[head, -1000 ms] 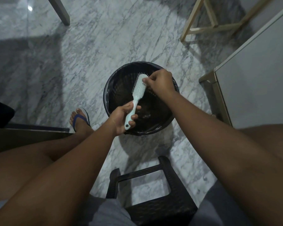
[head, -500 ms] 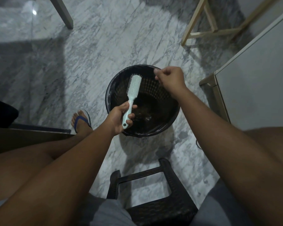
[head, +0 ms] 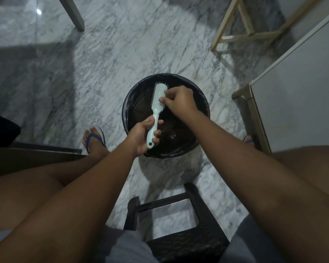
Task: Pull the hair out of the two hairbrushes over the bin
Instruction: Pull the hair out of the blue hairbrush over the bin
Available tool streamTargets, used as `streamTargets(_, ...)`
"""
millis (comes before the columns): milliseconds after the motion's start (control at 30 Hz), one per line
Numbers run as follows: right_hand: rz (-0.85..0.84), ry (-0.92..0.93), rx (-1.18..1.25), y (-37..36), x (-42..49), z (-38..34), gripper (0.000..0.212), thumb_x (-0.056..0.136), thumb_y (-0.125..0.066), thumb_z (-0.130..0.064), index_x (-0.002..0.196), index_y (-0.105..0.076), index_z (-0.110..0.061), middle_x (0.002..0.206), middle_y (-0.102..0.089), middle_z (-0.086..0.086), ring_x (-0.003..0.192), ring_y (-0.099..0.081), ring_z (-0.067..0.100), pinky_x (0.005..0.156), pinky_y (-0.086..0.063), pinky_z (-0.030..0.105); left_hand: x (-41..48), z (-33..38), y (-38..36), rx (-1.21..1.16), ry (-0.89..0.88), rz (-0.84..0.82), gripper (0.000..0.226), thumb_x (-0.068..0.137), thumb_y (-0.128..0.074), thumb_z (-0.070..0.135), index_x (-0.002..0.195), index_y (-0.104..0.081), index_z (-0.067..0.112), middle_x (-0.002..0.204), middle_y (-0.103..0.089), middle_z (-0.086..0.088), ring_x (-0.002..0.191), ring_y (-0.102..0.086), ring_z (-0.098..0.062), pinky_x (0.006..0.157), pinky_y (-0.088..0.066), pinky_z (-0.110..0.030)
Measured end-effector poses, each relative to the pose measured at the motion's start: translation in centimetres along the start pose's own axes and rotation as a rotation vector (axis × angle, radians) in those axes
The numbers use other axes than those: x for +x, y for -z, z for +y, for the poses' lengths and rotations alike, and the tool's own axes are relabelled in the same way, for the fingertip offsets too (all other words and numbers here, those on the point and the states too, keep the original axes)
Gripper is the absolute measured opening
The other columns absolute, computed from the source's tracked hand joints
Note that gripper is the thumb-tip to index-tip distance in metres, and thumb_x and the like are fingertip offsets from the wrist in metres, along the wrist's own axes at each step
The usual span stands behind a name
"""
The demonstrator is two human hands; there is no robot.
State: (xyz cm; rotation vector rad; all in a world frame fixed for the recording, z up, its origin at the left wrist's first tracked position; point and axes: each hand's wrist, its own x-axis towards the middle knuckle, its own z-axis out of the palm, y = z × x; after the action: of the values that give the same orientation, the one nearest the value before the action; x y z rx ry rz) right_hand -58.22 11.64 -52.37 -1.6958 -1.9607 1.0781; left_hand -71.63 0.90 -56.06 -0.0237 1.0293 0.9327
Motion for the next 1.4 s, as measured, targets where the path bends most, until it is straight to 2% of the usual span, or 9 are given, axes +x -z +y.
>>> streamTargets(500,0.356,0.13,0.313,1.9,0.8,-1.1,0.015,0.095,-0.06,-0.016,0.095,-0.072,-0.008,0.081,-0.074,0.0,0.072,-0.069,0.009,0.077,-0.059,0.027,0.0,-0.4,0.5,-0.114,-0.024,0.016,0.032,0.102,-0.043,0.018,0.132,-0.053,0.019,0.09,-0.064,-0.003,0.056,-0.044,-0.009,0.039,-0.034,-0.017)
streamTargets(600,0.218,-0.106,0.393,1.2,1.5,0.2,0.026,0.098,-0.052,-0.01,0.119,-0.065,-0.002,0.103,-0.072,0.009,0.085,-0.068,0.013,0.092,-0.057,0.036,-0.4,-0.2,0.4,-0.108,-0.023,-0.009,0.031,0.101,-0.043,0.017,0.13,-0.055,0.02,0.091,-0.064,-0.002,0.057,-0.043,-0.009,0.039,-0.035,-0.018)
streamTargets(733,-0.094,-0.284,0.524,-0.2,0.6,0.5,0.079,0.084,-0.069,-0.052,0.148,-0.038,-0.017,0.14,-0.054,0.007,0.121,-0.057,0.015,0.096,-0.055,0.041,-0.6,0.0,0.0,-0.08,0.0,-0.062,0.031,0.1,-0.044,0.017,0.128,-0.056,0.02,0.092,-0.061,-0.003,0.055,-0.043,-0.01,0.038,-0.033,-0.017)
streamTargets(833,-0.149,-0.207,0.376,-0.6,0.3,0.8,0.06,0.09,-0.053,-0.061,0.099,-0.066,-0.004,0.095,-0.071,0.018,0.083,-0.068,0.018,0.077,-0.061,0.047,-0.9,0.0,-0.1,-0.061,0.001,-0.09,0.033,0.099,-0.044,0.017,0.13,-0.056,0.022,0.09,-0.062,-0.002,0.055,-0.043,-0.01,0.038,-0.033,-0.017)
streamTargets(900,-0.124,-0.146,0.251,-0.6,0.0,1.4,0.064,0.097,-0.044,-0.059,0.064,-0.054,-0.004,0.059,-0.057,0.012,0.054,-0.053,0.017,0.059,-0.05,0.033,-0.9,0.1,-0.1,-0.038,-0.006,-0.082,0.033,0.099,-0.044,0.017,0.13,-0.056,0.021,0.09,-0.062,-0.002,0.055,-0.042,-0.01,0.038,-0.032,-0.017)
streamTargets(967,-0.08,-0.089,0.205,-0.5,-0.4,1.8,0.06,0.101,-0.04,-0.053,0.055,-0.041,-0.014,0.05,-0.04,0.0,0.046,-0.038,0.011,0.052,-0.032,0.029,-0.9,0.0,-0.1,-0.018,-0.002,-0.077,0.034,0.099,-0.045,0.016,0.132,-0.054,0.019,0.09,-0.064,-0.002,0.055,-0.042,-0.01,0.038,-0.033,-0.017)
streamTargets(1133,0.019,-0.037,0.016,-1.1,-0.7,3.5,0.065,0.102,-0.041,-0.048,0.049,-0.042,-0.011,0.046,-0.043,0.001,0.043,-0.041,0.015,0.054,-0.037,0.035,-0.7,-0.2,-0.2,-0.054,-0.03,-0.072,0.033,0.1,-0.044,0.017,0.13,-0.056,0.021,0.09,-0.062,-0.001,0.055,-0.042,-0.009,0.039,-0.032,-0.017)
streamTargets(1267,-0.04,-0.187,-0.086,-1.2,-0.1,5.3,0.049,0.104,-0.04,-0.033,0.084,-0.073,-0.003,0.082,-0.071,0.011,0.082,-0.067,0.028,0.077,-0.048,0.032,-0.6,0.1,0.4,-0.076,-0.053,-0.037,0.035,0.1,-0.044,0.018,0.134,-0.053,0.019,0.093,-0.061,-0.001,0.055,-0.043,-0.009,0.038,-0.033,-0.017)
streamTargets(1400,0.087,-0.047,0.003,-0.8,0.1,3.7,0.042,0.092,-0.061,-0.022,0.133,-0.055,-0.012,0.12,-0.059,0.014,0.103,-0.061,0.021,0.095,-0.047,0.027,-0.5,0.1,0.4,-0.058,-0.056,-0.01,0.038,0.101,-0.045,0.019,0.138,-0.05,0.017,0.09,-0.063,-0.001,0.055,-0.043,-0.009,0.038,-0.033,-0.018)
